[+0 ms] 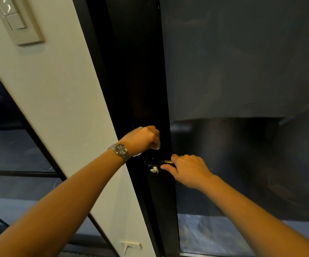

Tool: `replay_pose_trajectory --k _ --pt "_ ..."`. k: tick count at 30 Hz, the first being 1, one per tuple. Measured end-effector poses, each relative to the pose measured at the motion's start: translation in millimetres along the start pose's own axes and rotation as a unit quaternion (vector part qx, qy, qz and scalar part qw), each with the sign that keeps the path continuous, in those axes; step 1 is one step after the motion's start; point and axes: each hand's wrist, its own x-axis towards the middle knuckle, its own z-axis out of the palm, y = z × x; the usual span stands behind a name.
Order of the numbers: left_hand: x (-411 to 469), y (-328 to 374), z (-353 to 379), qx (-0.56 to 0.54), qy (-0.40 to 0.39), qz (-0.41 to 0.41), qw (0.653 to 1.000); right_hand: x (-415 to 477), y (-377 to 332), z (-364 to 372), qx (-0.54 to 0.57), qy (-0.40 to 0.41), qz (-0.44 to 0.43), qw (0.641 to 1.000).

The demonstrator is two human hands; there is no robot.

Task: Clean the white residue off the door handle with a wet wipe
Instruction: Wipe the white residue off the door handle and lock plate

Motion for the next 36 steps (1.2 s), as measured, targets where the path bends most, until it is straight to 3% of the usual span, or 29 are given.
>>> replay_pose_trajectory --k 2,6,7,9,11,14,16,17,18,19,21,23,25,31,36 --pt "-2 2 2 0.01 -0.002 -0.014 1.0 1 -1 0 -0.004 0.001 0.0 1.0" --pt "16 20 6 0.043 -0.064 0.035 0.996 1 -2 -1 -0.005 -0.003 0.005 1.0" --pt "14 17 8 0.027 -0.033 0.042 0.998 1 -2 -1 -0.004 -0.001 0.006 1.0" --pt "0 7 21 -0.048 0.107 0.003 0.993 0 -2 -1 -0.007 0.001 0.009 1.0" --pt "-22 14 35 -0.192 0.25 -0.147 0.938 0 -2 0 -0.008 0.001 0.007 1.0" --pt "-28 43 52 -0.362 0.342 -0.347 0.794 1 -3 0 -0.01 -0.006 0.008 1.0" --pt "-22 55 57 -0.428 0.377 -0.404 0.715 2 -3 -1 -0.01 -0.006 0.011 1.0" --pt "-21 56 58 -0.442 0.385 -0.415 0.696 2 -3 -1 -0.009 -0.004 0.011 1.0" --pt "-21 54 59 -0.436 0.384 -0.417 0.699 2 -4 -1 -0.009 0.0 0.01 1.0" --pt "-23 51 60 -0.41 0.378 -0.407 0.723 1 -4 0 -0.011 0.001 0.009 1.0" --pt "-27 42 59 -0.311 0.353 -0.335 0.816 2 -3 -1 -0.018 0.0 0.008 1.0" --pt "-28 30 53 -0.188 0.306 -0.21 0.909 2 -4 -1 -0.021 0.0 0.008 1.0" --pt "-28 18 47 -0.095 0.251 -0.109 0.957 2 -4 -1 -0.023 0.002 0.009 1.0" --pt "-30 9 40 -0.053 0.217 -0.035 0.974 2 -6 0 -0.026 0.008 0.011 1.0" --pt "-17 6 19 -0.012 0.078 0.002 0.997 2 -7 0 -0.032 0.005 0.016 0.999"
